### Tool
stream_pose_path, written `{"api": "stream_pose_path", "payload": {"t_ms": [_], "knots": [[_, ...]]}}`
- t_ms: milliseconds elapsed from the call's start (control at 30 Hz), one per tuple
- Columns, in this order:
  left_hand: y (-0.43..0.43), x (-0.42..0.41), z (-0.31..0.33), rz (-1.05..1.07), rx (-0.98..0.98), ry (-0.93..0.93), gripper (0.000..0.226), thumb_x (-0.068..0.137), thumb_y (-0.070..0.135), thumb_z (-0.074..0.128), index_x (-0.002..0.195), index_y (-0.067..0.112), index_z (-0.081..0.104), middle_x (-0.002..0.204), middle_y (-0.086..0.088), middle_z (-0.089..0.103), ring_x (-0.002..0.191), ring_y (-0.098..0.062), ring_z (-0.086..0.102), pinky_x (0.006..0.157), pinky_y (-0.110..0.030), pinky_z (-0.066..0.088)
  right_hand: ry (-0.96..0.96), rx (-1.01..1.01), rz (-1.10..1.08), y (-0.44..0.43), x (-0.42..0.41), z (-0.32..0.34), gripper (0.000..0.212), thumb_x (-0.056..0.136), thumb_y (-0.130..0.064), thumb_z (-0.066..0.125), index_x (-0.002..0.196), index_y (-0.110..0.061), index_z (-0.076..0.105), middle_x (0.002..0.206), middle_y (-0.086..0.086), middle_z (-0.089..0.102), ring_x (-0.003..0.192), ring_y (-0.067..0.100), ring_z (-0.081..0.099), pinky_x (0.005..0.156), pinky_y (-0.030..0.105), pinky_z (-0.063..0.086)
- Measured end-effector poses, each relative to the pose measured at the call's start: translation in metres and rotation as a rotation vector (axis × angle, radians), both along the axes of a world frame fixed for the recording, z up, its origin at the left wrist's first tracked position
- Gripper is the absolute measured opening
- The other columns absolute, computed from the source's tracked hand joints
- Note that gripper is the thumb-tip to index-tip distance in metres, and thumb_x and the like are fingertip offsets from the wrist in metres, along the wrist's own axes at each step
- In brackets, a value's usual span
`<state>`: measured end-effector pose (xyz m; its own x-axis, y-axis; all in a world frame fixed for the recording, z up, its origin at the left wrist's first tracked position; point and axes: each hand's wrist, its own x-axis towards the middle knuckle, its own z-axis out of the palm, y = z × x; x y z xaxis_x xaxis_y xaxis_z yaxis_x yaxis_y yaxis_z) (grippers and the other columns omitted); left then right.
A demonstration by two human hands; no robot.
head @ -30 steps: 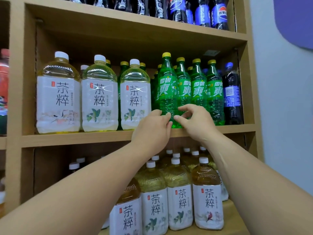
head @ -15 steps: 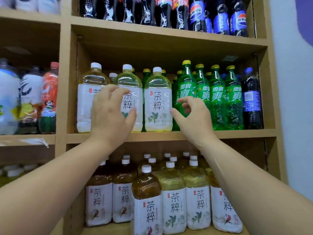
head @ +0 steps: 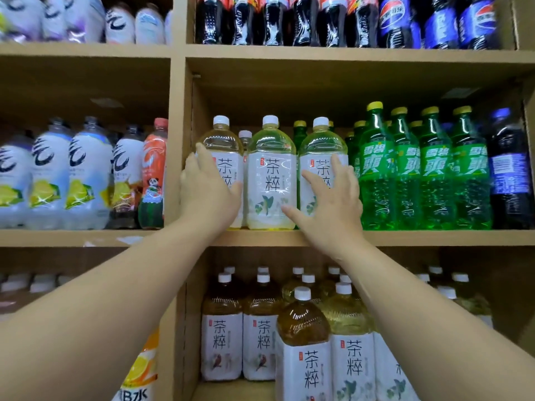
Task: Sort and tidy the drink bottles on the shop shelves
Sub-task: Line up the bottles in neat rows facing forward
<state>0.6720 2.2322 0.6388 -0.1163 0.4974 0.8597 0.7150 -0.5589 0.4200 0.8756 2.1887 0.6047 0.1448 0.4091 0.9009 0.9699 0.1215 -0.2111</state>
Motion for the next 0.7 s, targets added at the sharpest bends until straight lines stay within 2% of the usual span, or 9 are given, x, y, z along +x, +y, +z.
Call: {"api": "stream_pose_path", "payload": {"t_ms": [100, 167, 233, 267, 300, 400, 467, 600, 700], "knots": [[-0.001, -0.002, 0.001, 0.002, 0.049, -0.084, 0.084, 0.101, 0.033, 0.06, 0.162, 0.009, 0.008, 0.159, -0.011, 0.03, 0.147, -0.029, 0.03, 0.118, -0.041, 0.03, -0.027, 0.004, -0.017, 0.004, 0.001, -0.004, 0.075, 0.085, -0.071, 0.062, 0.15, -0.043, 0.038, 0.17, -0.003, -0.004, 0.157, 0.03, -0.009, 0.122, 0.058, 0.02], [0.004, -0.008, -0.001, -0.012, 0.085, -0.085, 0.071, 0.101, 0.028, 0.06, 0.158, 0.011, 0.023, 0.15, -0.009, 0.038, 0.141, -0.029, 0.037, 0.116, -0.043, 0.037, -0.025, 0.013, -0.008, 0.003, 0.002, -0.004, 0.074, 0.084, -0.07, 0.063, 0.149, -0.042, 0.04, 0.17, -0.002, -0.001, 0.157, 0.03, -0.008, 0.123, 0.057, 0.019], [0.011, -0.015, -0.003, -0.046, 0.143, -0.056, 0.045, 0.098, 0.024, 0.063, 0.139, 0.015, 0.046, 0.128, -0.005, 0.044, 0.128, -0.028, 0.046, 0.106, -0.042, 0.047, -0.031, 0.018, 0.002, 0.002, 0.003, -0.005, 0.073, 0.084, -0.069, 0.064, 0.148, -0.042, 0.041, 0.17, -0.001, 0.001, 0.157, 0.031, -0.007, 0.123, 0.056, 0.017], [0.012, -0.018, -0.003, -0.055, 0.165, -0.033, 0.036, 0.096, 0.022, 0.064, 0.129, 0.016, 0.051, 0.121, -0.002, 0.043, 0.123, -0.026, 0.049, 0.102, -0.036, 0.047, -0.033, 0.018, 0.005, 0.002, 0.003, -0.006, 0.073, 0.084, -0.069, 0.065, 0.148, -0.043, 0.041, 0.17, -0.001, 0.001, 0.157, 0.03, -0.007, 0.123, 0.056, 0.017], [0.012, -0.02, -0.002, -0.051, 0.187, -0.002, 0.036, 0.095, 0.021, 0.066, 0.127, 0.015, 0.053, 0.12, -0.002, 0.043, 0.121, -0.025, 0.048, 0.1, -0.03, 0.042, -0.033, 0.015, 0.007, 0.002, 0.004, -0.006, 0.072, 0.084, -0.069, 0.065, 0.148, -0.043, 0.041, 0.17, -0.001, 0.001, 0.157, 0.03, -0.008, 0.123, 0.056, 0.017], [0.009, -0.023, 0.015, 0.015, 0.309, 0.116, 0.061, 0.094, 0.024, 0.069, 0.148, 0.013, 0.043, 0.134, -0.007, 0.045, 0.128, -0.024, 0.043, 0.101, -0.027, 0.034, -0.03, -0.006, 0.007, 0.002, 0.005, -0.006, 0.071, 0.085, -0.069, 0.064, 0.147, -0.045, 0.04, 0.17, -0.004, -0.002, 0.157, 0.029, -0.01, 0.122, 0.057, 0.018], [0.011, -0.025, 0.035, 0.072, 0.372, 0.217, 0.071, 0.095, 0.035, 0.066, 0.155, 0.015, 0.034, 0.144, -0.01, 0.045, 0.135, -0.028, 0.04, 0.11, -0.037, 0.035, -0.033, -0.015, 0.0, 0.003, 0.005, -0.006, 0.071, 0.085, -0.07, 0.063, 0.147, -0.047, 0.038, 0.169, -0.006, -0.005, 0.157, 0.029, -0.012, 0.122, 0.058, 0.019], [0.023, -0.028, 0.065, 0.402, 0.201, 0.546, 0.073, 0.098, 0.066, 0.034, 0.16, 0.032, 0.016, 0.155, -0.018, 0.041, 0.15, -0.039, 0.024, 0.12, -0.062, 0.014, -0.039, -0.025, -0.004, 0.003, 0.006, -0.006, 0.071, 0.085, -0.071, 0.062, 0.147, -0.048, 0.038, 0.169, -0.006, -0.007, 0.157, 0.028, -0.014, 0.122, 0.058, 0.02], [0.032, -0.026, 0.066, 0.409, 0.126, 0.616, 0.07, 0.098, 0.071, 0.025, 0.159, 0.041, 0.013, 0.152, -0.017, 0.045, 0.15, -0.038, 0.026, 0.119, -0.066, -0.003, -0.043, -0.026, -0.004, 0.003, 0.007, -0.007, 0.07, 0.085, -0.071, 0.061, 0.147, -0.049, 0.037, 0.169, -0.007, -0.009, 0.157, 0.028, -0.016, 0.121, 0.058, 0.02]]}}
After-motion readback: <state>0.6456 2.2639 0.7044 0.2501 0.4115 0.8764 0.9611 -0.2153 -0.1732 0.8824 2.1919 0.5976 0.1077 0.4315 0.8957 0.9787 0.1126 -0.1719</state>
